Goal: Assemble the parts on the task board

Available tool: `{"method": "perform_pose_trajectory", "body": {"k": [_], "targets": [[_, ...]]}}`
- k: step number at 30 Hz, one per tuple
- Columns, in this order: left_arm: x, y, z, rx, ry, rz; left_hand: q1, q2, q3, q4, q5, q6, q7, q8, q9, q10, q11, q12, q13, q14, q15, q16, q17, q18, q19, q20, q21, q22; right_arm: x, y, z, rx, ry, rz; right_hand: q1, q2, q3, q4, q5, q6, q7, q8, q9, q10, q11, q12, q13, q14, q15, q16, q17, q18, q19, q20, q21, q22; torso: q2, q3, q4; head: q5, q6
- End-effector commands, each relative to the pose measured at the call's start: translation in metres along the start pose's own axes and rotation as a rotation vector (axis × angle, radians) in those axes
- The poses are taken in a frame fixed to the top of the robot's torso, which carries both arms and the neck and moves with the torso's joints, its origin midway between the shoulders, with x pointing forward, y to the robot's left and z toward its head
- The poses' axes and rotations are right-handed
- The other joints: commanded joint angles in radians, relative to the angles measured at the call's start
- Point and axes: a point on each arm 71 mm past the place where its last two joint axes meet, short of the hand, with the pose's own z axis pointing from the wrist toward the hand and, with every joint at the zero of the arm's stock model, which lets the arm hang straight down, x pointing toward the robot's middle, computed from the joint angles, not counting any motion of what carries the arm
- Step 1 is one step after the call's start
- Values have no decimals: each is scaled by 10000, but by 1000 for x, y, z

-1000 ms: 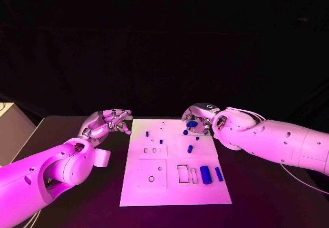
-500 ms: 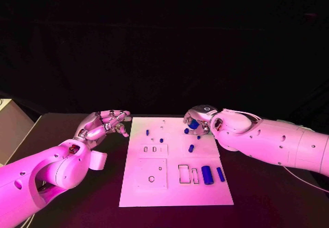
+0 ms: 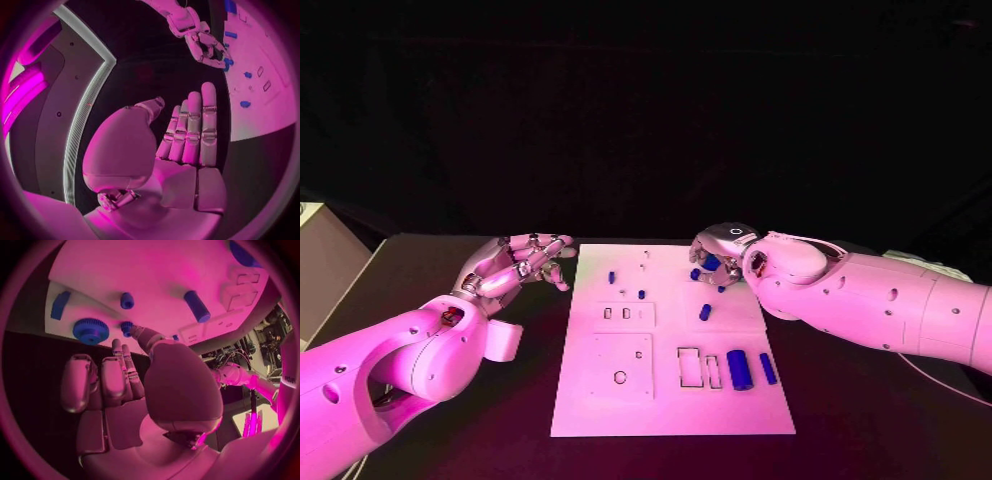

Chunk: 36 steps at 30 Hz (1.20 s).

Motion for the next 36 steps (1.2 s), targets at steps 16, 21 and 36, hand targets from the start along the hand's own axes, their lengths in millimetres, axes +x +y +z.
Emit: {"method": "perform_pose_trajectory", "body": {"k": [16,21,36], "targets": [[3,-2,1,69,310,-69,-59,32,88,-32,31,-33,-16,-49,23,-3,9,-54,9,-64,13,89,20,29,-142,3,107,55,2,5,3,-55,253,174,-169,-82,474,98,148,216,37,81,79,214,27,0,-1,248,-17,87,-114,-58,247,-7,-38,-67,245,-34,21,34,45],[2,-2,0,73,311,-66,-44,46,109,-40,31,-32,-14,-50,28,-7,10,-53,10,-68,14,105,27,30,-166,5,147,81,3,4,3,2,325,158,-185,-94,714,108,167,320,29,125,127,332,17,8,2,231,-25,119,-144,-58,247,-8,-42,-59,305,-40,36,30,34],[0,-2,1,51,284,-57,-22,58,132,-56,30,-34,-11,-53,33,-13,11,-52,9,-73,16,123,34,32,-194,8,195,112,-7,6,0,-99,-973,266,63,200,1862,-402,-10,981,-184,634,596,1447,-277,160,300,234,-261,361,-86,-101,312,-214,134,223,397,-62,29,28,164]]}}
